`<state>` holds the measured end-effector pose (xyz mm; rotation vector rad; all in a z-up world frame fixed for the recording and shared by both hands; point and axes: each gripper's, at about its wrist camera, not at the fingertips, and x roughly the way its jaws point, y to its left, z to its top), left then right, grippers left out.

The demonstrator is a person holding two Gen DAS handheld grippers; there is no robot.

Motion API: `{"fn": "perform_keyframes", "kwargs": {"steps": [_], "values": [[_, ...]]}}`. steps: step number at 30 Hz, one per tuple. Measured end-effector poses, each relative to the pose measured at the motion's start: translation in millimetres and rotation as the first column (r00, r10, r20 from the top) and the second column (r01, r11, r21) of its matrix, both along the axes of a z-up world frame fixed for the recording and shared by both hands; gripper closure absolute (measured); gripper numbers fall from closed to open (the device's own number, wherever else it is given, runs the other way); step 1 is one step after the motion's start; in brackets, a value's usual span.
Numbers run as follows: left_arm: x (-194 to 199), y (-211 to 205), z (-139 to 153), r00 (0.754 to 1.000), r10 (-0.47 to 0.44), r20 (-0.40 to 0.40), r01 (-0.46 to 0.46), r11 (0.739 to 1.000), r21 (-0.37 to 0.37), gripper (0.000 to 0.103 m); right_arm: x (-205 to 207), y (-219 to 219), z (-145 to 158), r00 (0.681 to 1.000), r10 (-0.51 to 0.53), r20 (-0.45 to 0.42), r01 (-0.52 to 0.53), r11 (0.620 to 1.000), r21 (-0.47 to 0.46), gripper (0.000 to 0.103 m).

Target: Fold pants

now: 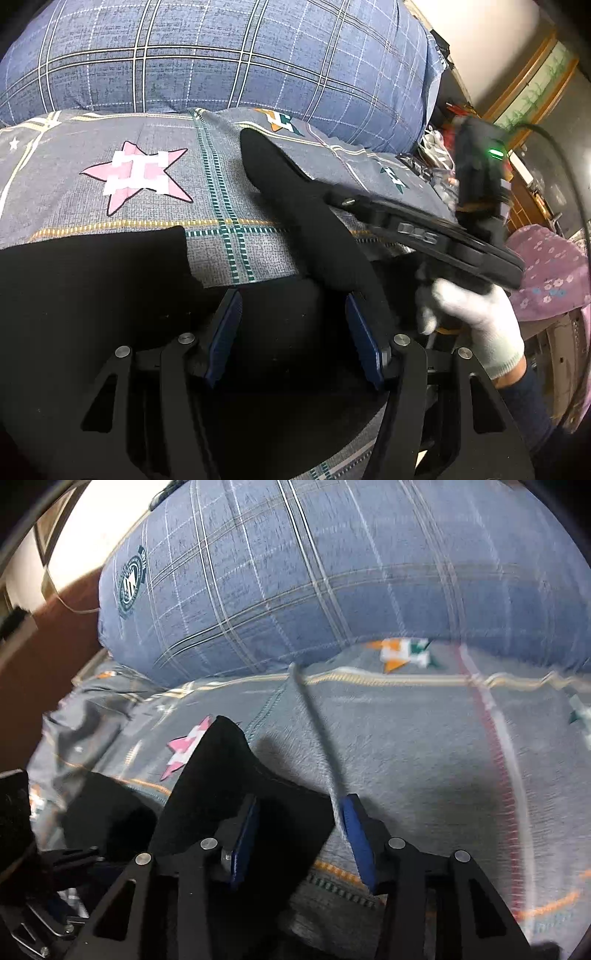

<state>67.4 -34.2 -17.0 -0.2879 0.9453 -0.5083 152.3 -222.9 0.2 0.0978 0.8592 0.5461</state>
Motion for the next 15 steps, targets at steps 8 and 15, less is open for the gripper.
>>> {"fn": "perform_keyframes", "kwargs": {"steps": [8, 15], "values": [[1, 0, 1, 1.0, 0.003, 0.002, -0.003, 1.0, 0.003, 0.045, -18, 9, 9, 0.997, 0.071, 0.006, -0.07, 0.993, -0.099, 0.049], [1, -3, 0, 1.0, 0.001, 0.005, -0.001, 1.0, 0.016, 0.045, 4, 0, -15, 0.999, -0.019, -0.037, 0.019, 1.0, 0.011, 0.051]]}}
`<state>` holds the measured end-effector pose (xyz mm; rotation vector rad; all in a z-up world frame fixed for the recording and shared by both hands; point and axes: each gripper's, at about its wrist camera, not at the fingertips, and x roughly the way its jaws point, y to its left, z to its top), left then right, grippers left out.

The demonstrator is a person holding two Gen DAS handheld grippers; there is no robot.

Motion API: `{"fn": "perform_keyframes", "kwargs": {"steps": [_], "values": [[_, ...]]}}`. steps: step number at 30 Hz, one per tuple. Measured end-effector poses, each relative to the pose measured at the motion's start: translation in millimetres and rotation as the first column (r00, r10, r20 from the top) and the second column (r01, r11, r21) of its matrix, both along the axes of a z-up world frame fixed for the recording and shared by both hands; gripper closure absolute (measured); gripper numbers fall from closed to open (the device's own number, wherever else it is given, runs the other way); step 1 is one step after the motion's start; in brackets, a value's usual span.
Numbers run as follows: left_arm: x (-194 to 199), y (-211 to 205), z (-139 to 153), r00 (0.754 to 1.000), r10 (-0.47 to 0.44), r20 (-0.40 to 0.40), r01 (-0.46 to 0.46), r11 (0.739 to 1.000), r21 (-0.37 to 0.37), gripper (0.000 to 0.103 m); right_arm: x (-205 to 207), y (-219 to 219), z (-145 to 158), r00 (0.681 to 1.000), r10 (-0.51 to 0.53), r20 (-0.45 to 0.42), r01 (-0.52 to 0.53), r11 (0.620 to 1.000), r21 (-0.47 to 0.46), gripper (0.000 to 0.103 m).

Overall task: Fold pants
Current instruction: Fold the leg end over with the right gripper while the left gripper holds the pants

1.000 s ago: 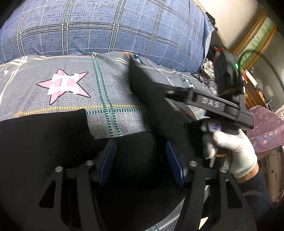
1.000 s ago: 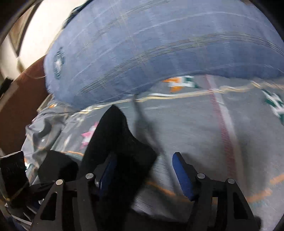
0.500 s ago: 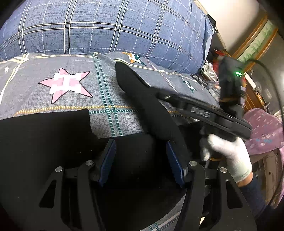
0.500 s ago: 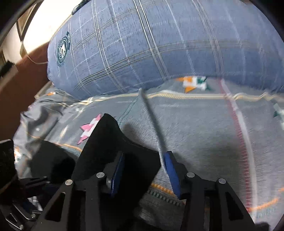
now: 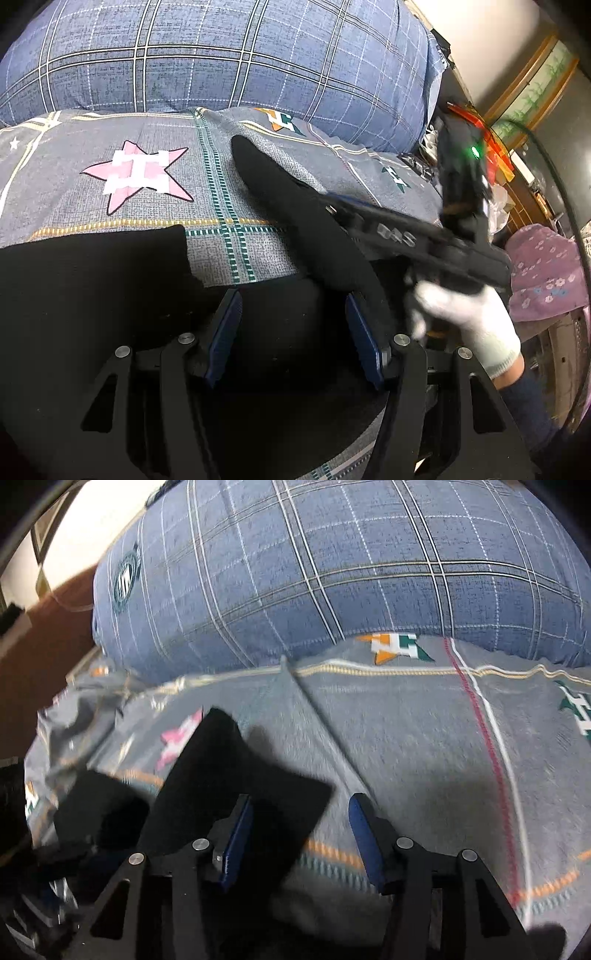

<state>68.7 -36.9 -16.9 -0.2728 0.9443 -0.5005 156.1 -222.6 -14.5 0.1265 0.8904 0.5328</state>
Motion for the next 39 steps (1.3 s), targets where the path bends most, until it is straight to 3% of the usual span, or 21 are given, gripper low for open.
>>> {"fn": "perform_keyframes", "kwargs": {"steps": [2, 4, 6, 10, 15, 18, 22, 23, 25, 26, 31, 33, 36, 39], "values": [[1, 0, 0, 1.0, -0.003, -0.001, 0.003, 1.0, 0.002, 0.045, 8, 11, 1, 1.0, 0.019, 0.014, -0.019, 0.999, -0.026, 0.061], [2, 0, 0, 1.0, -0.007, -0.004, 0.007, 1.0, -0.002, 0.045, 9, 23, 0, 0.998, 0.058, 0.028, -0.056, 0.995, -0.078, 0.081], [2, 1, 0, 1.0, -0.008, -0.007, 0.008, 1.0, -0.007, 0.045, 4, 25, 2, 0.995, 0.102, 0.024, -0.1, 0.993, -0.061, 0.094], [1, 2, 1, 1.0, 0.0, -0.004, 0.0, 1.0, -0.011, 0.045, -18, -3, 16, 0.998, 0.052, 0.046, -0.051, 0.999, -0.003, 0.095], [-8, 6, 9, 0.999, 0.044, 0.031, -0.044, 0.999, -0.004, 0.045, -86, -75, 64, 0.987, -0.077, 0.139, 0.067, 0.995, 0.074, 0.095], [-14, 11, 19, 0.994, 0.081, 0.078, -0.082, 0.997, 0.011, 0.045, -126, -114, 72, 0.979, -0.155, 0.131, 0.149, 0.987, 0.057, 0.095], [-19, 20, 29, 0.988, 0.112, 0.111, -0.111, 0.994, -0.013, 0.045, -152, -136, 41, 0.982, -0.189, 0.016, 0.19, 0.981, -0.036, 0.095], [-19, 22, 31, 0.985, 0.121, 0.121, -0.12, 0.993, -0.013, 0.045, -153, -132, 24, 0.983, -0.185, -0.014, 0.183, 0.978, -0.102, 0.095], [-22, 26, 38, 0.976, 0.159, 0.151, -0.164, 0.986, 0.016, 0.045, -151, -127, 6, 0.982, -0.189, -0.033, 0.18, 0.969, -0.17, 0.095], [-26, 32, 42, 0.969, 0.18, 0.168, -0.187, 0.982, 0.029, 0.045, -150, -129, 2, 0.978, -0.209, -0.023, 0.203, 0.966, -0.163, 0.095], [-39, 69, 55, 0.952, 0.239, 0.191, -0.251, 0.967, 0.041, 0.044, -153, -132, 27, 0.969, -0.245, 0.004, 0.243, 0.955, -0.17, 0.083], [-45, 85, 52, 0.95, 0.258, 0.177, -0.269, 0.962, 0.043, 0.044, -158, -126, 49, 0.974, -0.216, 0.066, 0.222, 0.97, -0.102, 0.079], [-53, 104, 42, 0.945, 0.294, 0.142, -0.305, 0.95, 0.067, 0.044, -154, -96, 70, 0.988, -0.088, 0.123, 0.08, 0.994, 0.069, 0.046], [-57, 117, 29, 0.936, 0.333, 0.115, -0.344, 0.933, 0.106, 0.045, -132, -41, 68, 0.989, 0.091, 0.113, -0.108, 0.982, 0.154, 0.045]]}}
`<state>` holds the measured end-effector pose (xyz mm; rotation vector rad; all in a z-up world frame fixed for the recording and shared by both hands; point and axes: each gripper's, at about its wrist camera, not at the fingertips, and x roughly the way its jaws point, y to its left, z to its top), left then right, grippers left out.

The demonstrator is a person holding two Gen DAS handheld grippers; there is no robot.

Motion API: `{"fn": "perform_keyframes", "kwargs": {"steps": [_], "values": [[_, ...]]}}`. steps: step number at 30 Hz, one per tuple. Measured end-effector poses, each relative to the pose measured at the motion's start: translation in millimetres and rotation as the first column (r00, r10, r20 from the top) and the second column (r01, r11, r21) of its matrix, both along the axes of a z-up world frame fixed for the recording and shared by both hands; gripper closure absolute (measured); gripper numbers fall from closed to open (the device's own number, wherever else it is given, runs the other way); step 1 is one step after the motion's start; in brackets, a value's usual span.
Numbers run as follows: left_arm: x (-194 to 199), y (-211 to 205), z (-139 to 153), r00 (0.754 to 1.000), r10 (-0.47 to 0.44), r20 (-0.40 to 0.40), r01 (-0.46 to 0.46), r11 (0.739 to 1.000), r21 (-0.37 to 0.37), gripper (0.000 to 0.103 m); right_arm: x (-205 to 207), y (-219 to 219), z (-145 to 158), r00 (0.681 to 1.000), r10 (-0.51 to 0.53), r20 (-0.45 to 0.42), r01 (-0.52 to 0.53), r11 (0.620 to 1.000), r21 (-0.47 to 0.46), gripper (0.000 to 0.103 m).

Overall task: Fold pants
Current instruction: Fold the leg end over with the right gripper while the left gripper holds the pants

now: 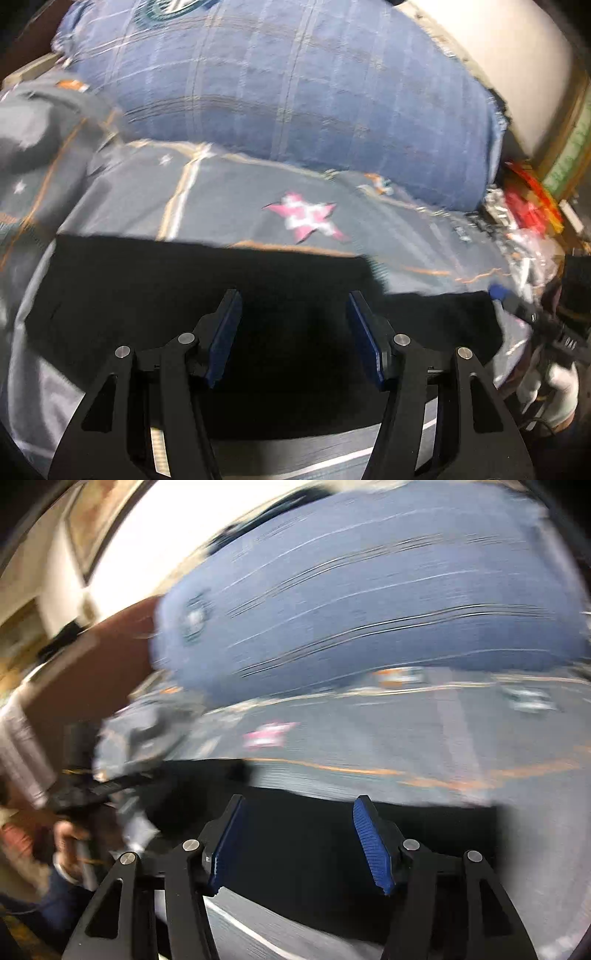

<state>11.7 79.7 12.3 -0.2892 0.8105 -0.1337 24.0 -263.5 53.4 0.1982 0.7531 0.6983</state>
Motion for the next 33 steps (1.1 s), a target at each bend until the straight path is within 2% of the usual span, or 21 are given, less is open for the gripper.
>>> {"fn": "perform_keyframes", "kwargs": {"steps": [2, 5, 6, 8, 9, 10, 14, 17, 20, 22, 24, 27, 29, 33], "values": [[0, 5, -6, 1.0, 0.024, -0.02, -0.024, 1.0, 0.01, 0.045, 18, 40, -6, 0.997, 0.074, 0.003, -0.074, 0.997, 0.0, 0.045], [4, 12, -11, 0.998, 0.066, -0.024, -0.065, 0.998, 0.019, 0.044, 53, 97, -25, 0.984, 0.159, -0.075, -0.158, 0.987, 0.014, 0.047], [7, 13, -14, 0.997, 0.067, -0.035, -0.067, 0.998, 0.016, 0.044, 59, 110, -30, 0.98, 0.176, -0.092, -0.176, 0.984, 0.01, 0.052], [11, 15, -19, 0.996, 0.075, -0.056, -0.074, 0.997, 0.018, 0.045, 71, 141, -49, 0.97, 0.198, -0.138, -0.206, 0.977, -0.048, 0.069], [12, 16, -21, 0.995, 0.079, -0.065, -0.078, 0.997, 0.018, 0.045, 74, 153, -54, 0.966, 0.212, -0.151, -0.224, 0.972, -0.067, 0.085], [13, 17, -22, 0.995, 0.079, -0.066, -0.078, 0.997, 0.016, 0.044, 77, 162, -59, 0.961, 0.233, -0.149, -0.247, 0.965, -0.085, 0.089], [18, 21, -24, 0.993, 0.091, -0.07, -0.09, 0.996, 0.013, 0.044, 80, 157, -49, 0.975, 0.206, -0.079, -0.213, 0.972, -0.101, 0.091], [27, 21, -31, 0.989, 0.106, -0.098, -0.105, 0.994, 0.024, 0.045, 87, 165, -67, 0.978, 0.189, -0.089, -0.201, 0.965, -0.168, 0.091], [24, 18, -31, 0.99, 0.105, -0.089, -0.101, 0.993, 0.054, 0.044, 86, 161, -61, 0.982, 0.179, -0.063, -0.187, 0.971, -0.146, 0.09], [22, 20, -29, 0.991, 0.112, -0.077, -0.109, 0.993, 0.052, 0.045, 85, 154, -58, 0.985, 0.155, -0.076, -0.164, 0.978, -0.13, 0.082], [19, 23, -25, 0.99, 0.128, -0.059, -0.125, 0.991, 0.046, 0.044, 76, 146, -50, 0.989, 0.13, -0.065, -0.137, 0.983, -0.123, 0.079], [11, 31, -21, 0.986, 0.159, -0.048, -0.156, 0.986, 0.05, 0.045, 51, 138, -32, 0.987, 0.159, -0.014, -0.159, 0.983, -0.087, 0.079], [8, 36, -20, 0.982, 0.18, -0.048, -0.178, 0.983, 0.043, 0.045, 33, 140, -24, 0.981, 0.195, 0.013, -0.192, 0.976, -0.101, 0.079], [2, 44, -20, 0.972, 0.229, -0.048, -0.228, 0.973, 0.038, 0.045, 16, 152, -29, 0.971, 0.237, 0.006, -0.234, 0.962, -0.138, 0.079]]}}
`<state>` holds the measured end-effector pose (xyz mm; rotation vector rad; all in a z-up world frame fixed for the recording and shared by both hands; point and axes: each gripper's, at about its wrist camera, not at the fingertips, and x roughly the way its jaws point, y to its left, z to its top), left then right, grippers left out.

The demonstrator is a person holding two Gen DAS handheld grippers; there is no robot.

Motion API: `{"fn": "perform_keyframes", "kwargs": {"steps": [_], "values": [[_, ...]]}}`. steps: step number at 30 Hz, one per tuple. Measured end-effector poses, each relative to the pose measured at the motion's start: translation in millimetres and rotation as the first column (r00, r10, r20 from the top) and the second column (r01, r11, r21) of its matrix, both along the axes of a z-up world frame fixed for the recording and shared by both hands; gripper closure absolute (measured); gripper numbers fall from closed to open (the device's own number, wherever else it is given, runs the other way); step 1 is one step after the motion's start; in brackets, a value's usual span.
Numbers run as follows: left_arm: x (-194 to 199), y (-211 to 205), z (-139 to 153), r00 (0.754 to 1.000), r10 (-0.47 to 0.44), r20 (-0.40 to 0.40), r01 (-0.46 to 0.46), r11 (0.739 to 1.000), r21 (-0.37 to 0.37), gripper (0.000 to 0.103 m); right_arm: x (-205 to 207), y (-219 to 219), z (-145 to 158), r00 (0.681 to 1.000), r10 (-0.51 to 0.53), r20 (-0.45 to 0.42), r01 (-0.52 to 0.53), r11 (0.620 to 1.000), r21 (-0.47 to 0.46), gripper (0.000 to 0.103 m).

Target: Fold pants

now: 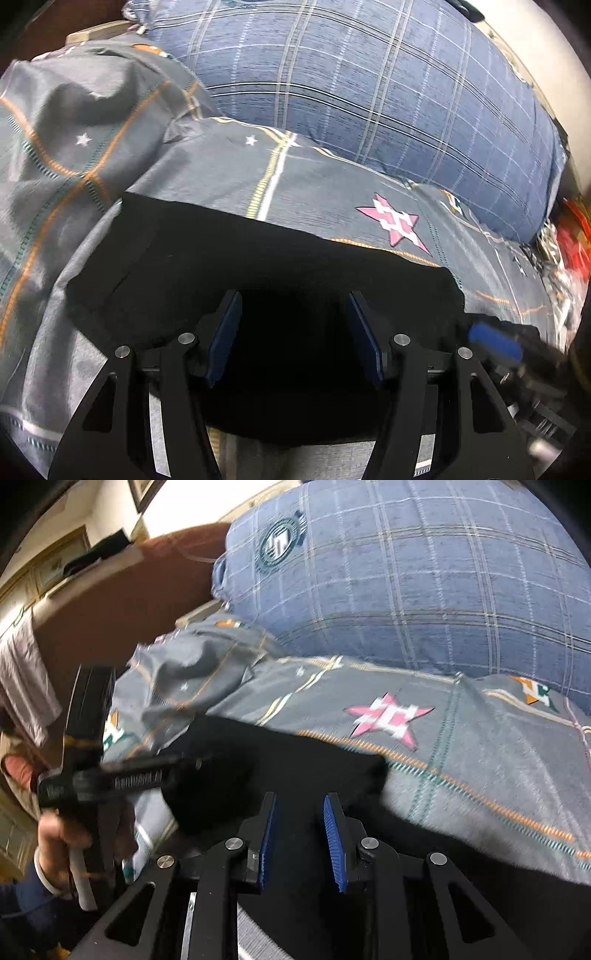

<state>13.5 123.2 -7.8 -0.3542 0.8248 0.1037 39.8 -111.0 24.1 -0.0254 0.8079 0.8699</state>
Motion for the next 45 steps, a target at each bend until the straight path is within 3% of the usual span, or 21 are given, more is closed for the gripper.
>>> {"fn": "perform_keyframes", "kwargs": {"steps": [6, 11, 17, 21, 24, 28, 31, 33, 37, 40, 45], "values": [[-13, 1, -3, 1.0, 0.015, -0.003, -0.015, 0.999, 0.034, 0.045, -17, 14, -17, 1.0, 0.02, -0.02, -0.02, 1.0, -0.015, 0.078], [-21, 2, -11, 0.999, 0.022, -0.029, -0.021, 0.999, 0.044, 0.045, -22, 23, -32, 0.999, 0.028, -0.029, -0.03, 0.997, -0.065, 0.067], [-25, -12, -15, 0.999, 0.012, -0.039, -0.007, 0.993, 0.121, 0.044, -29, 15, -33, 0.999, 0.032, -0.03, -0.033, 0.998, -0.049, 0.066], [-29, -19, -1, 0.999, -0.028, 0.042, 0.024, 0.995, 0.098, 0.045, -36, -10, -23, 0.999, -0.006, -0.035, 0.005, 1.0, -0.029, 0.065], [-32, -36, 10, 0.984, -0.14, 0.114, 0.135, 0.99, 0.052, 0.044, -47, -46, -16, 0.998, -0.058, -0.04, 0.058, 0.998, -0.003, 0.059], [-24, -73, 5, 0.926, -0.367, 0.089, 0.373, 0.926, -0.056, 0.044, -67, -106, -17, 0.985, -0.149, -0.091, 0.152, 0.988, 0.031, 0.059], [-14, -110, 5, 0.865, -0.499, 0.058, 0.502, 0.861, -0.08, 0.044, -87, -156, -26, 0.962, -0.241, -0.132, 0.247, 0.969, 0.03, 0.058], [-5, -139, 7, 0.811, -0.585, 0.033, 0.585, 0.807, -0.079, 0.044, -95, -180, -32, 0.945, -0.289, -0.153, 0.297, 0.954, 0.031, 0.058], [22, -189, 6, 0.726, -0.688, -0.01, 0.687, 0.726, -0.041, 0.044, -98, -228, -49, 0.893, -0.395, -0.218, 0.415, 0.908, 0.055, 0.057], [44, -223, 7, 0.664, -0.747, -0.037, 0.747, 0.664, -0.014, 0.044, -91, -248, -58, 0.869, -0.417, -0.265, 0.459, 0.881, 0.118, 0.057], [84, -277, 8, 0.571, -0.818, -0.072, 0.818, 0.574, -0.024, 0.045, -80, -257, -63, 0.866, -0.406, -0.291, 0.47, 0.859, 0.202, 0.057]]}}
